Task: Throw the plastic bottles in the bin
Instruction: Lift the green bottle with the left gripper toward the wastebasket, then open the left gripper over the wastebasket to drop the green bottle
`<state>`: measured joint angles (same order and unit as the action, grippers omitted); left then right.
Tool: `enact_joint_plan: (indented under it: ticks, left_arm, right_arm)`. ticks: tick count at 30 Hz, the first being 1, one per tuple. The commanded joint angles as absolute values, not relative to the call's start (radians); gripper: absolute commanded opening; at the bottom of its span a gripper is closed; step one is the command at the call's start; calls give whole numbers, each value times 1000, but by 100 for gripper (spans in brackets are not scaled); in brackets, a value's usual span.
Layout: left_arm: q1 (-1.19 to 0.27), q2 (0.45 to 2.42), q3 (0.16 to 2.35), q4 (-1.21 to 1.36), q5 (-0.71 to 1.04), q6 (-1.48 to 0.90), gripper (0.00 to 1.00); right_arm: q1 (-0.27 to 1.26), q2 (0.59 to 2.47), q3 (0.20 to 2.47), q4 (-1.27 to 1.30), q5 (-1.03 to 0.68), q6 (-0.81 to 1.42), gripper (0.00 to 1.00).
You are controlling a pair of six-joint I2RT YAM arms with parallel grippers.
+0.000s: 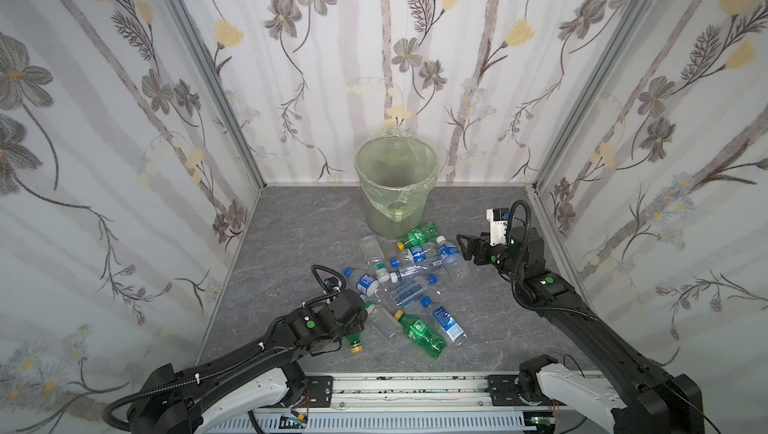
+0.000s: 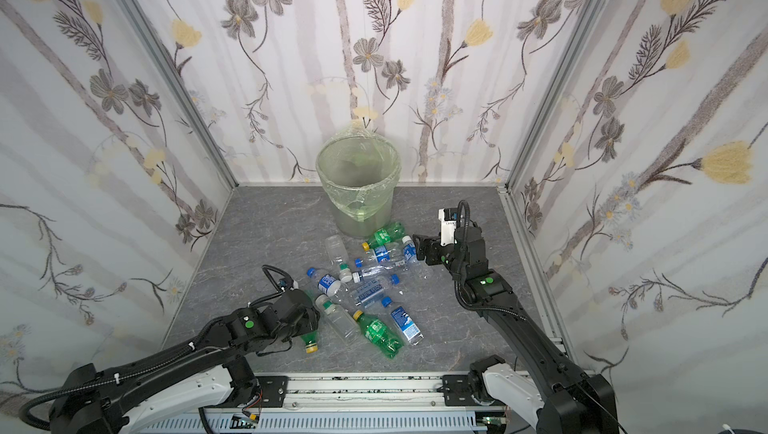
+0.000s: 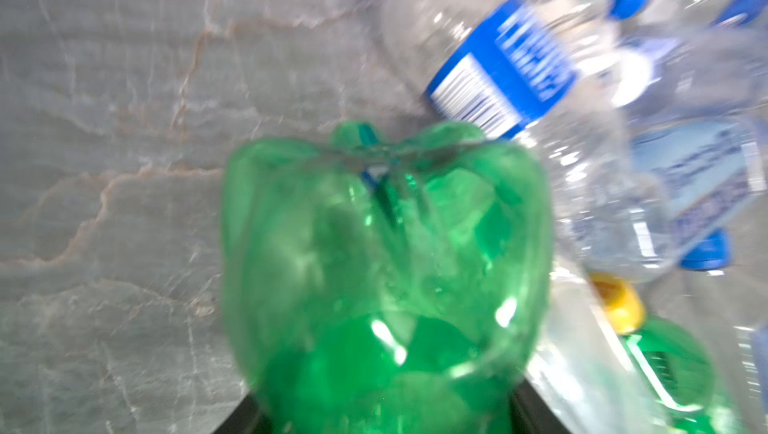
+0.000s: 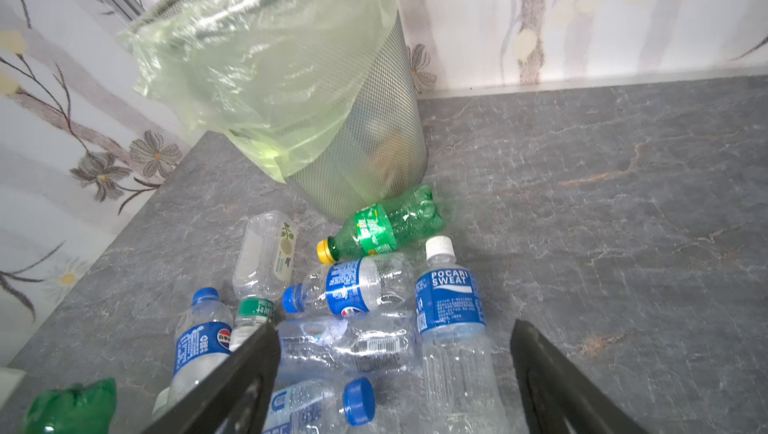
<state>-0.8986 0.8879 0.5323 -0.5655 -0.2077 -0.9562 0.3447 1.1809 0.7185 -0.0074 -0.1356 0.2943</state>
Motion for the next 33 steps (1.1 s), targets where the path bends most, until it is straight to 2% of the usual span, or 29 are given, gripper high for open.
enact_joint_plan:
  ticks: [1,10,19,23,27,28,29,31,32,33]
  left_arm:
    - [-895,874,623,-574,-312,-845,58]
    - [-895,912,888,-573,-562,-603,55]
    - [-895,892,1109,-493,-629,-405,54]
    - [-855,1017,1247,-338,-583,-269,56]
    - [-691,1368,1626,-212,-328,-213,54]
    - [-668,1478,1750,-213,-307,-187,56]
    - [-651,1566,1846,-215,-295,-170,67]
    - [-599,1759,2057,-263,-226,-166,95]
    - [-582,1825,2124,-288,-214,-166,100]
    - [-566,1889,2189,-328,-222,-176,100]
  right_arm:
    - [345,1161,704,3,-144,303,87]
    - [344,1092,651,-27,-98,313,85]
    - [345,1027,606,-34,-77,324,84]
    - [345,1021,609,-27,-73,331,83]
    - [346,1042,610,0,-72,374,82]
    - [347,1051,616,1,-83,388,81]
    - [348,1057,618,2,-93,399,81]
    - [353,1066,625,-5,-107,428,81]
    - [355,1066,627,-12,-110,434,81]
    - [358,1061,626,-20,-111,441,81]
